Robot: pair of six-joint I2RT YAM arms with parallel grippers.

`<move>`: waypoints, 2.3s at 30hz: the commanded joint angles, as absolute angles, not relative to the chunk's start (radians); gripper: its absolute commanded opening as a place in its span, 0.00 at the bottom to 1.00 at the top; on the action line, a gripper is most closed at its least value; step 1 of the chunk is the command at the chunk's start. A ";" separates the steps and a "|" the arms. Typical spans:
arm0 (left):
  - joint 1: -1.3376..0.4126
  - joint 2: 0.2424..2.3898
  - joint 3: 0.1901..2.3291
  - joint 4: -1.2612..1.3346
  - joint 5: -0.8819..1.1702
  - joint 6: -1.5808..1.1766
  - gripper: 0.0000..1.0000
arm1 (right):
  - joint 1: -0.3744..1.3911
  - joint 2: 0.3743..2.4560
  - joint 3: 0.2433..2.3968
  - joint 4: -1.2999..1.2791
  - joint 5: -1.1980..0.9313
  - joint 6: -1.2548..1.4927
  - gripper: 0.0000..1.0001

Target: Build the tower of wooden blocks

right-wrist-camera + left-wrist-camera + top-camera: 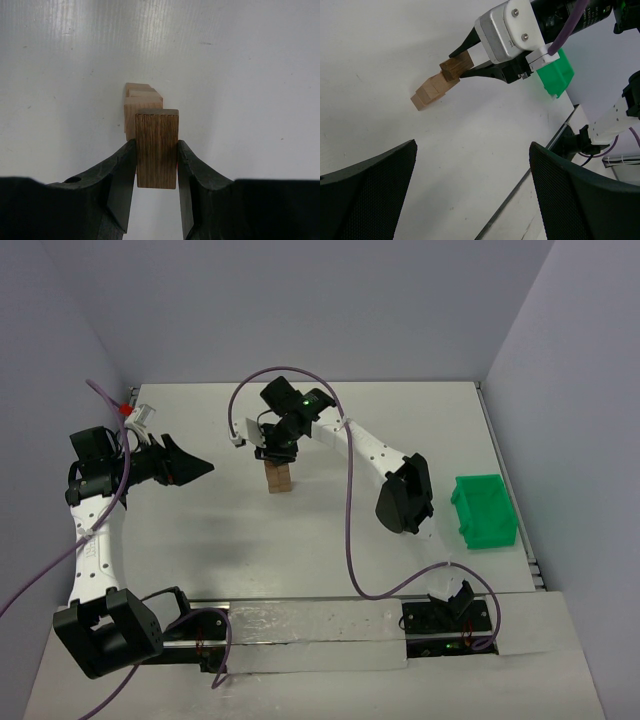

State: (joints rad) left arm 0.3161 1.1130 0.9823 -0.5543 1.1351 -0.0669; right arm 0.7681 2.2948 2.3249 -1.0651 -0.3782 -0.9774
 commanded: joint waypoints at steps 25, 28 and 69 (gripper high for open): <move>0.328 1.093 0.973 -0.488 1.158 -0.077 0.99 | 0.793 2.263 2.339 -1.068 -0.381 -0.997 0.08; 0.327 1.095 0.973 -0.486 1.162 -0.078 0.99 | 0.795 2.263 2.341 -1.068 -0.374 -0.999 0.08; 0.330 1.103 0.977 -0.489 1.169 -0.075 0.99 | 0.795 2.226 2.315 -1.039 -0.342 -0.960 0.81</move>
